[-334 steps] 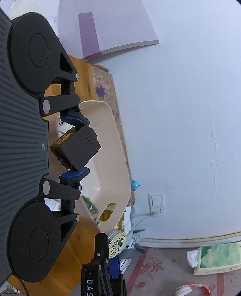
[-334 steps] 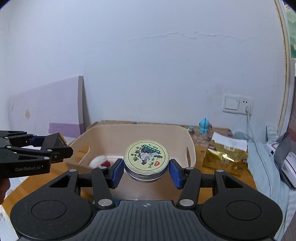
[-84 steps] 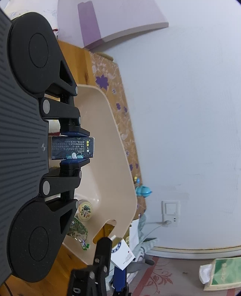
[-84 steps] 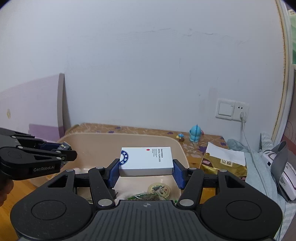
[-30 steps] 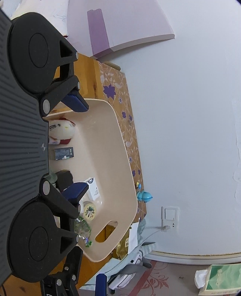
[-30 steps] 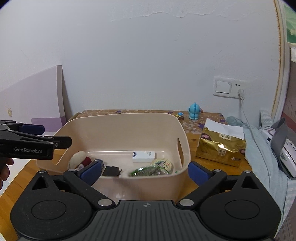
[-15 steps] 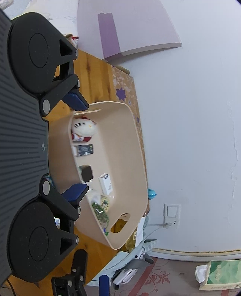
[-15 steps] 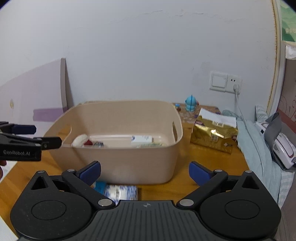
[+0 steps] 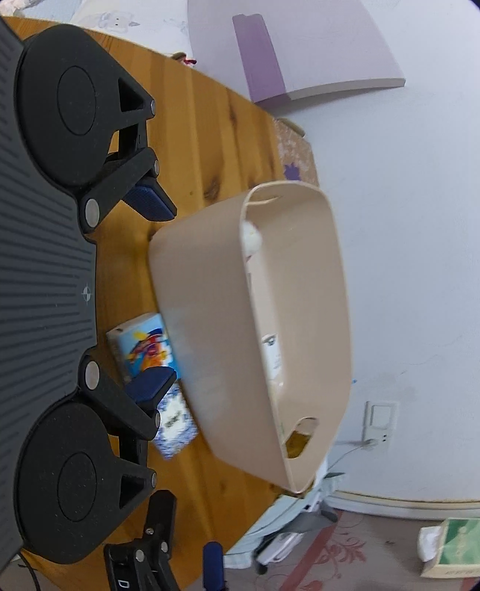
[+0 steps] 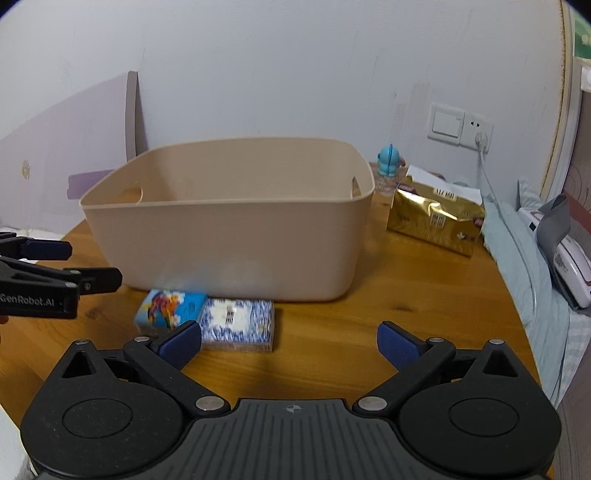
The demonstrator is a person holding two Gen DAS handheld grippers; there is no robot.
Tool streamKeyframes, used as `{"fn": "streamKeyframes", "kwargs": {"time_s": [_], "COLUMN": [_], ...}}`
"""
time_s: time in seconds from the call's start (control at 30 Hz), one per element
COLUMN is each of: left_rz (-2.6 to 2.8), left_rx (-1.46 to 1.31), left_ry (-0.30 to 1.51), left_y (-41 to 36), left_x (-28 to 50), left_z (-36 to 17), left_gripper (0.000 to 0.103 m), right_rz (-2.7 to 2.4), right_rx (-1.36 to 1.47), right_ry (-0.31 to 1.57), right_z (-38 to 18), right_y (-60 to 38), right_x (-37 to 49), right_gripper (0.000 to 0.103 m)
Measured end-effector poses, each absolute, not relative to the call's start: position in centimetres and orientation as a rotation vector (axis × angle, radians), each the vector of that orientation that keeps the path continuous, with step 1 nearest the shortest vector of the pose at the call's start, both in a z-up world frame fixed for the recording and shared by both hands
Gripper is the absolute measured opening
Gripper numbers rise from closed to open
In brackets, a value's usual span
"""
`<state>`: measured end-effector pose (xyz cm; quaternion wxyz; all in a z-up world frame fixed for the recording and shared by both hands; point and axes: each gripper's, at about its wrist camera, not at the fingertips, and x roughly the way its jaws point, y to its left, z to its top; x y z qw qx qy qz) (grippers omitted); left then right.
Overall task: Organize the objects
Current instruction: 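Move left tool to blue cartoon tissue pack while right tool approaches patterned box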
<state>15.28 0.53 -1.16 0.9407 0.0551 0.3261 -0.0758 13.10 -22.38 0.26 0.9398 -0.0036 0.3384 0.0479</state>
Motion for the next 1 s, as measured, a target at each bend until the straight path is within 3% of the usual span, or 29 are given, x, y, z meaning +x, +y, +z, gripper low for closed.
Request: {"fn": "streamKeyframes", "kwargs": {"time_s": [1.0], "left_rz": [-0.191], "left_rx": [0.037], "left_ry": [0.766], "left_y": [-2.9], "left_x": [17.7], "left_z": [-7.1], "left_gripper": [0.087], "right_rz": [0.090], "right_rx": [-0.077], "right_ry": [0.796], "right_z": [-5.7], "right_y": [-21.4], "right_x": [15.7], "right_gripper": [0.103]}}
